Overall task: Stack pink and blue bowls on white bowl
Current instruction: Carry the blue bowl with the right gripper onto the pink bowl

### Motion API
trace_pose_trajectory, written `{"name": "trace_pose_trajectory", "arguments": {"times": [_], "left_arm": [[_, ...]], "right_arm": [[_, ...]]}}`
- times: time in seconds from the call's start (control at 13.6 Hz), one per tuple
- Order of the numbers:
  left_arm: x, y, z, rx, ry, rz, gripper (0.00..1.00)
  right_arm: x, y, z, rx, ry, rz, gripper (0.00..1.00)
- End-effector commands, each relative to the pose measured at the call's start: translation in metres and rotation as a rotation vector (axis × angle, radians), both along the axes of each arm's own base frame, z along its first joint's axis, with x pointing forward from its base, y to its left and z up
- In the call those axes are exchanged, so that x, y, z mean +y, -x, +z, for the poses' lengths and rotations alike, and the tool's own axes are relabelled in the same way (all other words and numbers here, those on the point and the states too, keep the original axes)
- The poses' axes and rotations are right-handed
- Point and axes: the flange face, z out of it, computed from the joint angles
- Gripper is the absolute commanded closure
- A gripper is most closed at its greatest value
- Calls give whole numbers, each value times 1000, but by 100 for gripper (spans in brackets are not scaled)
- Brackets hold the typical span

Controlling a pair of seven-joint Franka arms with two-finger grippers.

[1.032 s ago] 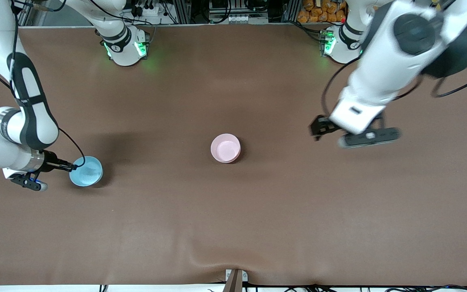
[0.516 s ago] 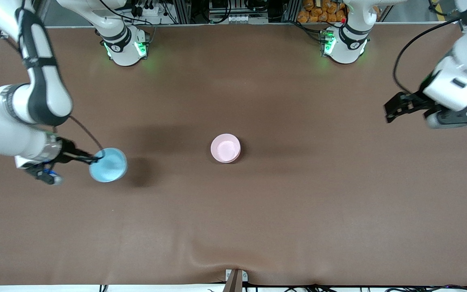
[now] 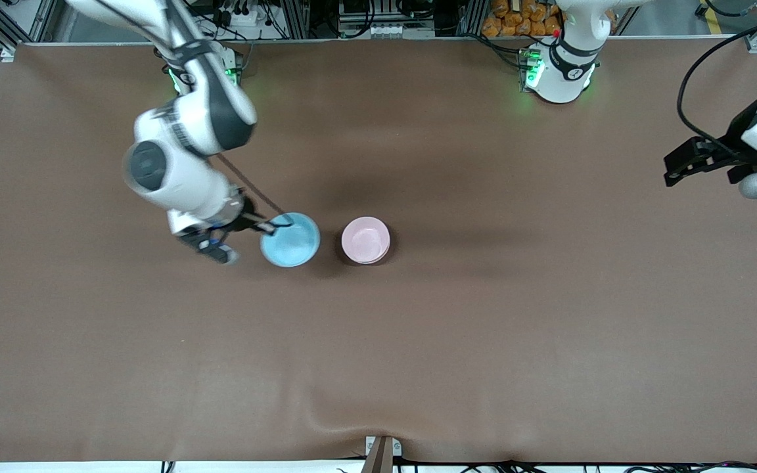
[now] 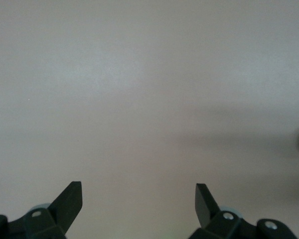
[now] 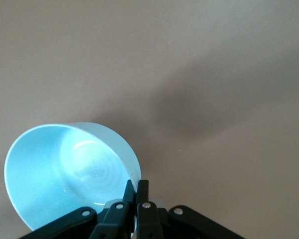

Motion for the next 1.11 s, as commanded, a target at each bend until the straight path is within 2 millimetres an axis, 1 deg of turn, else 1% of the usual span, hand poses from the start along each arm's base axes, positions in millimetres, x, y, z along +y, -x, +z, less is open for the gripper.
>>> {"name": "trace_pose_trajectory", "arguments": {"times": [0.0,0.07,0.15,0.22,0.37,0.52,0.59,0.66,0.74,0.88,0.96,1.03], "left_arm": [[1,9,14,-7,-11,-15,0],[-1,9,14,-5,-13,-21,0],[-5,10,14,-1,-1,-28,0],[-4,10,14,0,9,-16,0],[-2,9,13,2,13,-11,0],[-3,8,12,2,14,-13,0],[-1,8,17,-10,16,-13,0],[-1,8,19,-13,18,-14,0],[-3,10,22,-19,19,-27,0],[-8,21,33,-33,12,-39,0],[-11,26,30,-17,9,-42,0],[-13,37,30,-6,3,-43,0]], "right_arm": [[32,13,-16,-26,-13,-76,100],[53,23,-23,-28,-13,-101,100],[65,31,-28,-23,-10,-120,100],[73,36,-32,-18,-7,-119,100],[85,41,-43,-34,-13,-110,100],[96,43,-54,-44,-59,-151,100],[100,44,-62,-58,-61,-151,100],[104,46,-71,-68,-59,-148,100],[110,50,-77,-72,-58,-139,100],[117,57,-80,-69,-56,-127,100],[116,59,-84,-64,-50,-124,100],[116,59,-86,-62,-48,-126,100]]}}
